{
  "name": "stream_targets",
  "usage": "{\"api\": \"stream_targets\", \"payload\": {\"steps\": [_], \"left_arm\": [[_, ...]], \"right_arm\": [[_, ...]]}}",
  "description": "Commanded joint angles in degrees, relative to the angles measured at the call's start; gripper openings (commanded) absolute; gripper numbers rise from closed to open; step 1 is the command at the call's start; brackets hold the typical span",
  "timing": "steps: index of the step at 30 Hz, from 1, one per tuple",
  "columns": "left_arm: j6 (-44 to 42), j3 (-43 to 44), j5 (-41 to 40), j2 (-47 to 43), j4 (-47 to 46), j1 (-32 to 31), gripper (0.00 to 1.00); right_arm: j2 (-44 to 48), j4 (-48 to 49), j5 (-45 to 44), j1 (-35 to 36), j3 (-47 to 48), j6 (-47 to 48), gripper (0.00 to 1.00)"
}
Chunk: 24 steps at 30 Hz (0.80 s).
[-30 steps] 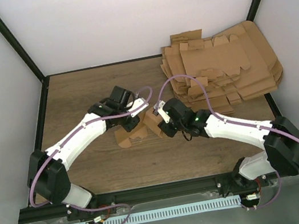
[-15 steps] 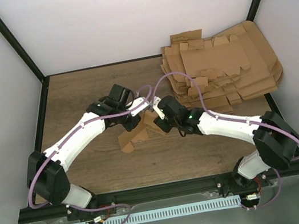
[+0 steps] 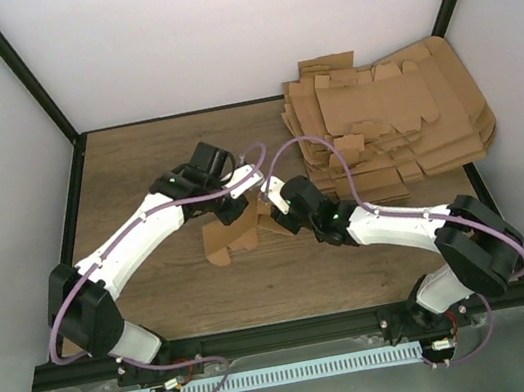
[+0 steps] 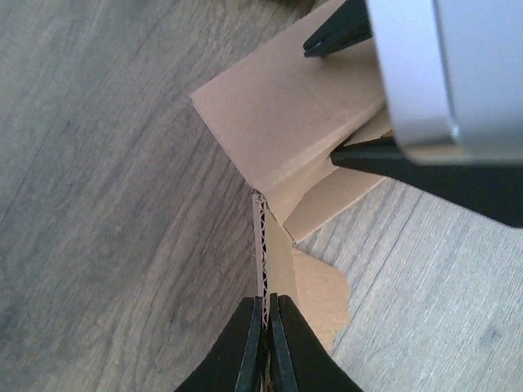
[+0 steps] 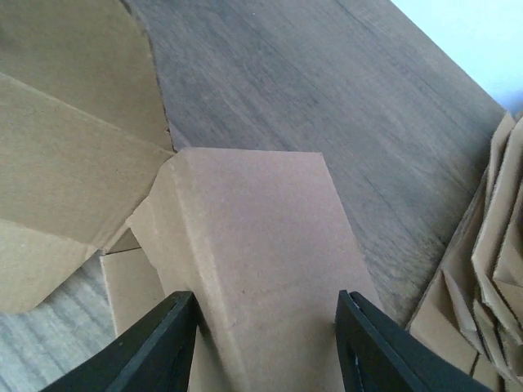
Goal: Fold the paper box
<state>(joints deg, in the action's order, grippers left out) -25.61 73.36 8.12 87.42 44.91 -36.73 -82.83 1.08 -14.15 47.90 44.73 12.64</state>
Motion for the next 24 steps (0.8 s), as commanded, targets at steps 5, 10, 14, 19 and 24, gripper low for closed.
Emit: {"api": "stream_targets", "payload": {"steps": [5,10,14,19,24], "left_arm": [[-0.3,4.7,4.1,1.3,-0.7,0.0,0.04],[0.0,6.7,4.9,1.9,-0.5,0.1,0.04],[1.9,9.0,4.5,1.7,-1.4,0.1,0.14],[7.4,11.8,3.5,-2.0,-5.3,1.1,0.49],[17.2,12.8,-4.5,-7.9,-7.9,1.7,0.66]], "right_arm": [[-5.0,2.5,-7.2,1.2,1.1,3.4,0.31],[-6.3,3.6,-8.0,1.2,2.3,3.6,0.18],[-7.3,2.4,-8.4,1.2,3.4,2.5,0.05],[-7.5,-4.2,-5.5,1.1,6.2,-5.7,0.01],[-8.1,-13.0,-0.8,0.8,9.7,-17.2,0.01]]}}
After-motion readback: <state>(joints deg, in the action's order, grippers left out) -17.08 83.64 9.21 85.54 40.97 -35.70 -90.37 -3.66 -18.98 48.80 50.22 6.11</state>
